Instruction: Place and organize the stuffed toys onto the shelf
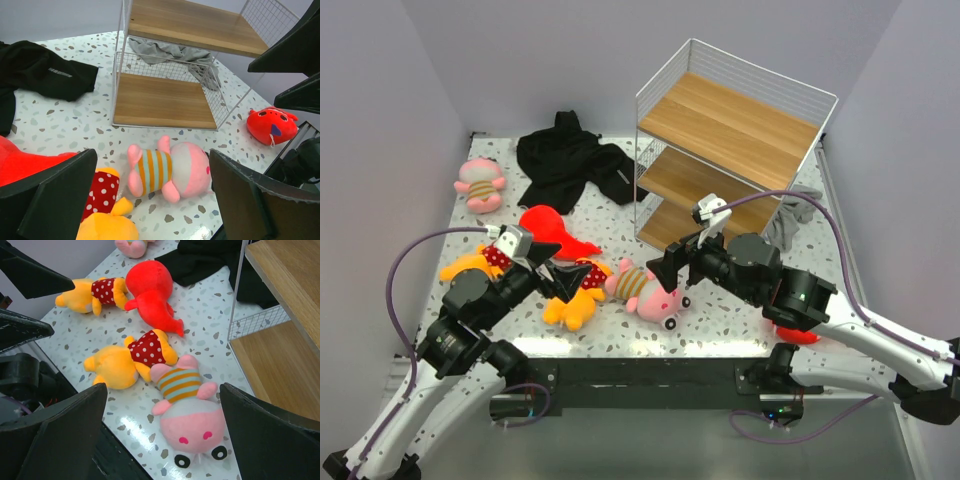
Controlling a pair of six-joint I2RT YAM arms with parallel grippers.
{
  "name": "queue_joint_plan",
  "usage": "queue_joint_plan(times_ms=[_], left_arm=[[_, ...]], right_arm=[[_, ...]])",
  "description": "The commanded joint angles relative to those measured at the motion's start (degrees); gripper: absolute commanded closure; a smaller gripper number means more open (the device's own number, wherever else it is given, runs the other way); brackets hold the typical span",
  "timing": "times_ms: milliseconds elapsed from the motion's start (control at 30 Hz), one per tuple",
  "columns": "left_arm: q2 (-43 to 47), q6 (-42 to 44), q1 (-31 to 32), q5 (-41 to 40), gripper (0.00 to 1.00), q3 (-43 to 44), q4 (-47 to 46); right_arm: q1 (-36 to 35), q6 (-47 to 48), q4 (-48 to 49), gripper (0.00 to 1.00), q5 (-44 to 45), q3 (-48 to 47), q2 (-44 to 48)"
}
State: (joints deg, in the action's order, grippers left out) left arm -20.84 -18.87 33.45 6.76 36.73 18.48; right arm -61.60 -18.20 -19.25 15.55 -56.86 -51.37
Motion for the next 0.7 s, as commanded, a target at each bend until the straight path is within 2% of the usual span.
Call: queue_joint_plan(times_ms=[0, 467, 600, 667], left_arm=[[0.45, 0.06, 0.04, -0.35, 0.01, -0.43, -1.96], [-0.34, -0.20, 0.12, -2.19, 0.01, 0.18, -0.99], [-0.34, -0.11, 0.12, -2.46, 0.01, 0.01, -0.90], [-0.34, -0.02, 0.12, -2.81, 0.02, 0.18, -0.81]], right_arm=[[-0.27, -0.96, 1.14, 0.01, 1.67, -0.97, -0.48], [-0.27, -0.87, -4.48, 0.01, 2.91, -4.57, -4.87], [-0.27, -6.31, -4.92, 0.10, 1.50, -4.13, -8.03], [-0.36, -11.93, -7.38, 0.14, 3.07, -4.83, -12.05]])
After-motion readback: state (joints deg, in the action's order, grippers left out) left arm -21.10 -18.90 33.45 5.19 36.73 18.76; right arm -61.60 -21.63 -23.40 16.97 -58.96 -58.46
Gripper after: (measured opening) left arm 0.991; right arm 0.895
